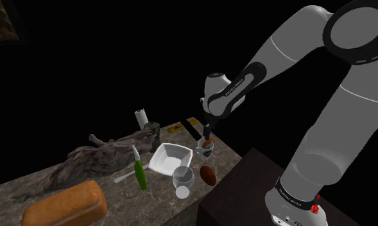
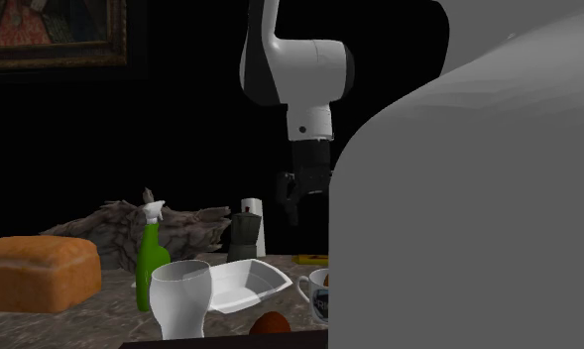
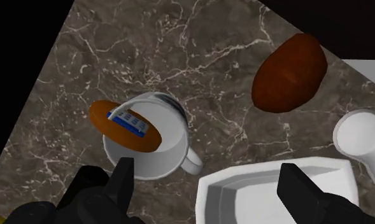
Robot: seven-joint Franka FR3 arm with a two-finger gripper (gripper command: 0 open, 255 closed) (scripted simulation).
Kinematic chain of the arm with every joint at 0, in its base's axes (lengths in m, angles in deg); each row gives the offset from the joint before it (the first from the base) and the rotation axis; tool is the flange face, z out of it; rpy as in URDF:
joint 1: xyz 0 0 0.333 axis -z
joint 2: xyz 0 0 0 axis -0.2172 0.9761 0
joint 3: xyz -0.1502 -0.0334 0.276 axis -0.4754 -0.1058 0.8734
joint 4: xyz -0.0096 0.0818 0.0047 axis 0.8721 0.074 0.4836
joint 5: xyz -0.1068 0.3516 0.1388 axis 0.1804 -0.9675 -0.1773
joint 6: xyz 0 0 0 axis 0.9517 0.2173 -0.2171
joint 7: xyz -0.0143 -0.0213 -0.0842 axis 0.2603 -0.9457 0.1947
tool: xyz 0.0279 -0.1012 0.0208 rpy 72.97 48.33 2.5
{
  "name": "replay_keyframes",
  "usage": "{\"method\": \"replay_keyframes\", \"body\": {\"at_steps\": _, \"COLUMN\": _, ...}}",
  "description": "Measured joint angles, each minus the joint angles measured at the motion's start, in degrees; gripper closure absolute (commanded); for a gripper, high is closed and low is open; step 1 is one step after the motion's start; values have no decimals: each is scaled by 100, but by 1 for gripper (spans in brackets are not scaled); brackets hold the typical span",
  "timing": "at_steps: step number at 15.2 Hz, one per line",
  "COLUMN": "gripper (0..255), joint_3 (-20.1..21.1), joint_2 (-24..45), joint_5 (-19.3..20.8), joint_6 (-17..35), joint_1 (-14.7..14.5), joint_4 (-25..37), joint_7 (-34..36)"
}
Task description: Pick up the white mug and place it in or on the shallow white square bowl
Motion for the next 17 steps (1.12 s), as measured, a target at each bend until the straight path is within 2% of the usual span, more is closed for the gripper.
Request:
{"method": "replay_keyframes", "body": {"at_steps": 6, "gripper": 0, "joint_3": -15, "joint_2": 1590, "joint_5": 160, "joint_6": 1054, "joint_1": 6, "joint_4": 467, "joint_7": -61}}
{"method": "replay_keyframes", "body": {"at_steps": 9, "gripper": 0, "joint_3": -25, "joint_2": 2202, "joint_5": 229, "joint_6": 1362, "joint_1": -4, "joint_4": 739, "joint_7": -80}}
{"method": "replay_keyframes", "body": {"at_steps": 17, "gripper": 0, "joint_3": -34, "joint_2": 2904, "joint_5": 308, "joint_6": 2005, "joint_1": -21, "joint_4": 951, "joint_7": -58}}
